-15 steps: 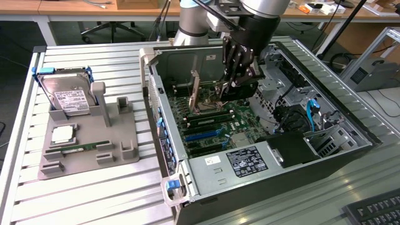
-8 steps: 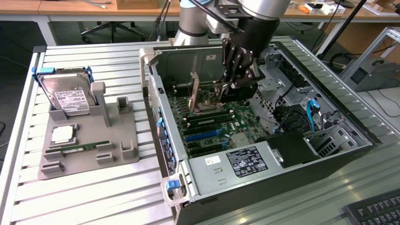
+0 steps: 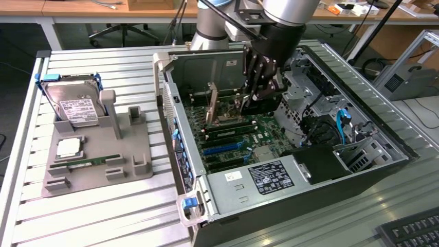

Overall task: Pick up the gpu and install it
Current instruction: 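Insert the gpu into the slot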

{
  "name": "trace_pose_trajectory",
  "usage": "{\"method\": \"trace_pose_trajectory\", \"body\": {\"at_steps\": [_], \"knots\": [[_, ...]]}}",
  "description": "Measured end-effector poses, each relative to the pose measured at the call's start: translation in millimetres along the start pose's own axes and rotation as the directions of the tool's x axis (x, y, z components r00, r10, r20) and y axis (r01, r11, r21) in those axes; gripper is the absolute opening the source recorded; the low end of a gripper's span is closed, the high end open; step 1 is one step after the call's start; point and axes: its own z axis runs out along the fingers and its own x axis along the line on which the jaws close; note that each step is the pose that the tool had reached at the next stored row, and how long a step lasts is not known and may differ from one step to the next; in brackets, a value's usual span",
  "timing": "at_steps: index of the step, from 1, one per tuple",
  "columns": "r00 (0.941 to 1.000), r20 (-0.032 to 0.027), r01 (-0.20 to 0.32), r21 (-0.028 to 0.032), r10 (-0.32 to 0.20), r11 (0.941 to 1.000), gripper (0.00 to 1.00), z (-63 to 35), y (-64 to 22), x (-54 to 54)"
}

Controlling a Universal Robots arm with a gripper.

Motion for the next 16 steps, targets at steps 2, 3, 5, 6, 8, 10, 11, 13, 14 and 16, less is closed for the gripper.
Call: {"method": "trace_pose_trajectory", "body": {"at_steps": [2, 3, 5, 6, 8, 10, 11, 13, 14, 16], "knots": [[1.0, 0.0, 0.0, 0.0, 0.0, 1.0, 0.26, 4.3, 2.4, 3.5], [1.0, -0.0001, 0.0, 0.0, 0.0, 1.0, 0.26, 7.2, 4.3, 6.1], [1.0, -0.0001, 0.0, 0.0, 0.0, 1.0, 0.26, 10.0, 6.8, 9.2], [1.0, -0.0002, 0.0, 0.0, 0.0, 1.0, 0.26, 11.9, 8.7, 11.7], [1.0, 0.0, 0.0, 0.0, 0.0, 1.0, 0.26, 12.7, 9.7, 13.1], [1.0, 0.0, 0.0, 0.0, 0.0, 1.0, 0.26, 13.2, 10.2, 13.8], [1.0, 0.0, 0.0, 0.0, 0.0, 1.0, 0.26, 13.4, 10.3, 14.1], [1.0, -0.0001, 0.0, 0.0, 0.0, 1.0, 0.26, 13.9, 10.7, 14.7], [1.0, 0.0, 0.0, 0.0, 0.0, 1.0, 0.26, 14.2, 10.9, 15.0], [1.0, -0.0001, 0.0, 0.0, 0.0, 1.0, 0.26, 14.7, 11.4, 15.7]]}}
